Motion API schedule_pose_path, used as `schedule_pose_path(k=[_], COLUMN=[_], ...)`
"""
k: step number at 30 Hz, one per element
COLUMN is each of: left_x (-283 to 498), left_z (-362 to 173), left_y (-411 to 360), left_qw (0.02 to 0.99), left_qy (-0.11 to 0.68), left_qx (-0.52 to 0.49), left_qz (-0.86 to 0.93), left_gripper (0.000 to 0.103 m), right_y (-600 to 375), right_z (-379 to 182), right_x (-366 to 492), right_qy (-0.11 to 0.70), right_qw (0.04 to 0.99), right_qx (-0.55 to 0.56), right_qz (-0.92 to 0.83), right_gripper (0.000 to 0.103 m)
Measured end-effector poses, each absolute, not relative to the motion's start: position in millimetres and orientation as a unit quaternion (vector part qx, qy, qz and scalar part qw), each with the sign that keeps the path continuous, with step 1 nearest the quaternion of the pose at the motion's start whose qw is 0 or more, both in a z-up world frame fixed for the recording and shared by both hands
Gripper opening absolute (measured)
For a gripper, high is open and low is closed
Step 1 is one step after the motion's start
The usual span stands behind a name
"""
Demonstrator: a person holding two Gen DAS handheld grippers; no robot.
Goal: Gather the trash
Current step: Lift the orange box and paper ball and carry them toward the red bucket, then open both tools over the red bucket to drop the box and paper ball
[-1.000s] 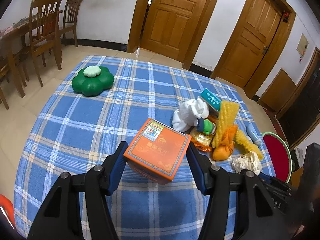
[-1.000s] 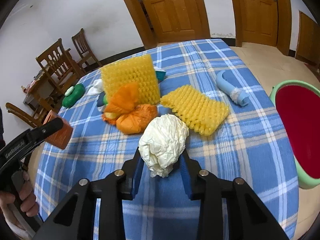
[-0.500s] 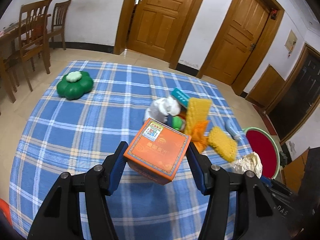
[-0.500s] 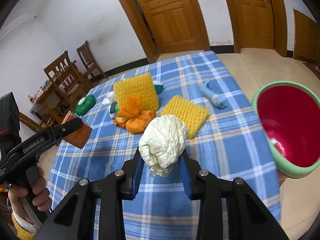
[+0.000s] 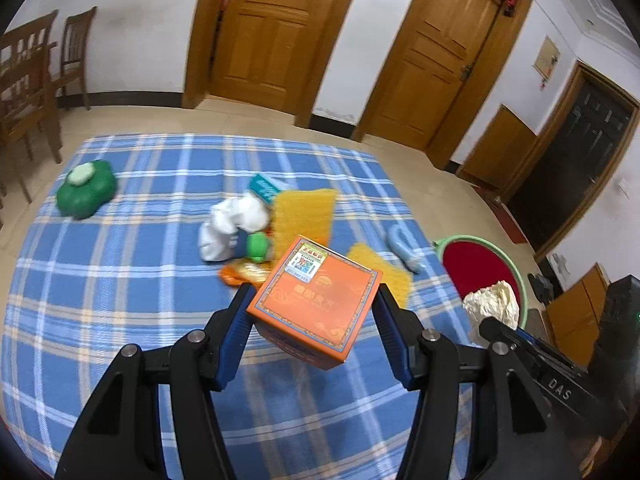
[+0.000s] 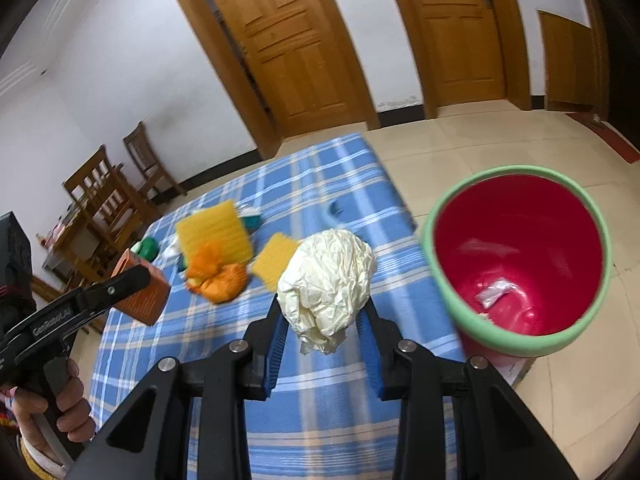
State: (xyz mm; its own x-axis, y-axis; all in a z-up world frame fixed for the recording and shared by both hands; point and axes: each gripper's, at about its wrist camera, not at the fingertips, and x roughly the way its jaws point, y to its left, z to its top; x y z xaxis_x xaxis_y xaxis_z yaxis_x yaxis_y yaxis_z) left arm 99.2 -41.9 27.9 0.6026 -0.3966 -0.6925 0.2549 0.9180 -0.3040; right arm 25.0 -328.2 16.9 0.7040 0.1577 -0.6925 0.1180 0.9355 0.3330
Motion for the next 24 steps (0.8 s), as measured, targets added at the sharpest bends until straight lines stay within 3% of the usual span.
schedule_pose_path(k=[24], left_x=[123.0], left_z=[31.2], left_y=[-164.0], left_qw=[0.87], left_qy=[0.414], left_qx=[-0.002], left_qz=[-0.266], left_gripper=[0.059], right_y=[-429.2], right_z=[-5.2], right_x=[7.0], right_qy=[0.372], right_qw=[0.891], right_qx=[0.239], right_qz=[-0.103], right_gripper=[0.038])
